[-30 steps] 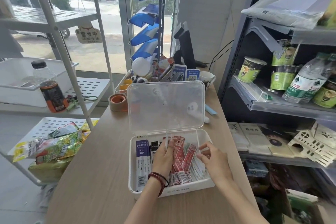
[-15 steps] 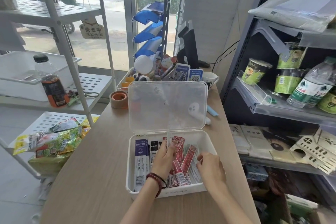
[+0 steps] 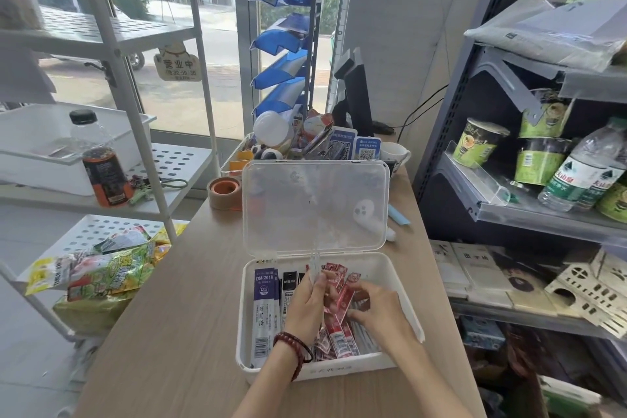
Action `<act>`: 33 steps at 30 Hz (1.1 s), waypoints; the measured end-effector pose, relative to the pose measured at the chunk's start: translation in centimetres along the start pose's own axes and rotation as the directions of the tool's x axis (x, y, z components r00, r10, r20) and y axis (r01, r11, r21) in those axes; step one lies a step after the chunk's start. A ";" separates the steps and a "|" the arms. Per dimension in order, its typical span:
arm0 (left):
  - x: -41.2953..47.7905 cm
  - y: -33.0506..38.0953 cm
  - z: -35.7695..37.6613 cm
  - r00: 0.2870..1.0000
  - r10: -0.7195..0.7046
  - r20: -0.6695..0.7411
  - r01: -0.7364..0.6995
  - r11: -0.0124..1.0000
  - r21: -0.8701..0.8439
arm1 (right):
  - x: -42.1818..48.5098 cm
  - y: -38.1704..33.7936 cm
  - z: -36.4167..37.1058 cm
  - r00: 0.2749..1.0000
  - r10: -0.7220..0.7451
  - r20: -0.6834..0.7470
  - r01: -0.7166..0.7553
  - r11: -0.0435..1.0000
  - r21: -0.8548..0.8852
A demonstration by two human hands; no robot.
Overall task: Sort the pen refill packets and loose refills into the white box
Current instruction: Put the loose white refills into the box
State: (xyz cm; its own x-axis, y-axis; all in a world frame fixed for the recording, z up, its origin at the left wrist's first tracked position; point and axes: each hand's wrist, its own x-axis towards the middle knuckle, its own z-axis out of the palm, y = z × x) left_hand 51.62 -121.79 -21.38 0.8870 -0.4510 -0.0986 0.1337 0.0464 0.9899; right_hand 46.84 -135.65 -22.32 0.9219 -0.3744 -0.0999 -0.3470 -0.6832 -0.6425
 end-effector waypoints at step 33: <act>0.6 -0.6 -0.7 0.992 -0.001 -0.126 -0.005 0.999 -0.051 | -2.1 -0.5 -2.2 0.979 0.051 -0.195 -0.078 0.988 -0.134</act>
State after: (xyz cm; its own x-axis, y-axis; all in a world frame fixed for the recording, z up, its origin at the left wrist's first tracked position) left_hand 52.34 -121.50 -22.13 0.9355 -0.3351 -0.1121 0.1515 0.0937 0.9840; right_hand 44.68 -135.91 -20.15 0.8518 -0.5236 0.0178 -0.4378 -0.7301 -0.5247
